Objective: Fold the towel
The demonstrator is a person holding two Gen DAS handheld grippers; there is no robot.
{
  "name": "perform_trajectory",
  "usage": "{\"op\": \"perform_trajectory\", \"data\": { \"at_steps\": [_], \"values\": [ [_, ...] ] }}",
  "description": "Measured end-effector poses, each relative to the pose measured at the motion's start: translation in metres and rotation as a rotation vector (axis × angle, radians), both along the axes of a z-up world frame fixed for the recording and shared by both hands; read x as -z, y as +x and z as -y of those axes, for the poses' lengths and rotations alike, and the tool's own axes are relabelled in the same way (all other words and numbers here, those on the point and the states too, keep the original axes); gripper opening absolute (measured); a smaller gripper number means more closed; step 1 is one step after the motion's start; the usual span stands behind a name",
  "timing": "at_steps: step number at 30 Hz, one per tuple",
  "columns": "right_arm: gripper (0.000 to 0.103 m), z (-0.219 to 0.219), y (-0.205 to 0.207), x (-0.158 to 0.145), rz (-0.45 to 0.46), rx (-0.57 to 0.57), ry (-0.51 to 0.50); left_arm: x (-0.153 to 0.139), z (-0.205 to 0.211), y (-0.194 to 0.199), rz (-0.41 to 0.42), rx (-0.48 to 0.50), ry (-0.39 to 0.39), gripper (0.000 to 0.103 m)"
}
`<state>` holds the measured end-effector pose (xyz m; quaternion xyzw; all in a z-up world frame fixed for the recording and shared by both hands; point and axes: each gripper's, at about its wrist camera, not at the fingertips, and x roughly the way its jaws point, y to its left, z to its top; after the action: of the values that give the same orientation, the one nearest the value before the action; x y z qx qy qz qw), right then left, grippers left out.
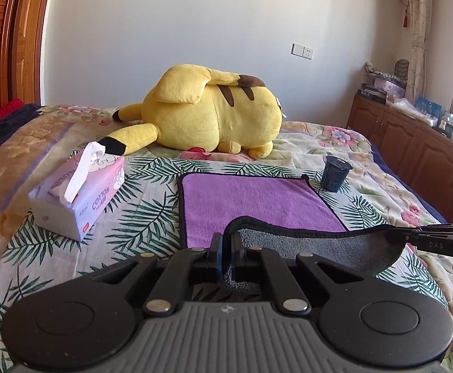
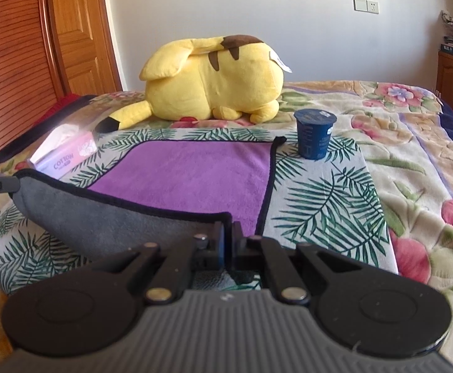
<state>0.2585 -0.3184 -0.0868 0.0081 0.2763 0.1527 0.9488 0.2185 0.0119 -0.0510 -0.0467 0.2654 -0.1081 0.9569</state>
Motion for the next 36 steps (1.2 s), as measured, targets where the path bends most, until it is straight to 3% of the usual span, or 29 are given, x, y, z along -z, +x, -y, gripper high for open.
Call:
{"op": "perform_trajectory", "data": {
  "at_steps": [27, 36],
  "values": [
    [0.005, -0.010, 0.039, -0.016, 0.061, -0.038, -0.037, -0.012, -0.006, 0.048, 0.019, 0.000, 0.032, 0.000],
    [0.005, -0.012, 0.051, -0.034, 0.134, -0.067, -0.071, -0.025, -0.008, 0.064, 0.038, 0.010, 0.036, 0.000]
  ]
}}
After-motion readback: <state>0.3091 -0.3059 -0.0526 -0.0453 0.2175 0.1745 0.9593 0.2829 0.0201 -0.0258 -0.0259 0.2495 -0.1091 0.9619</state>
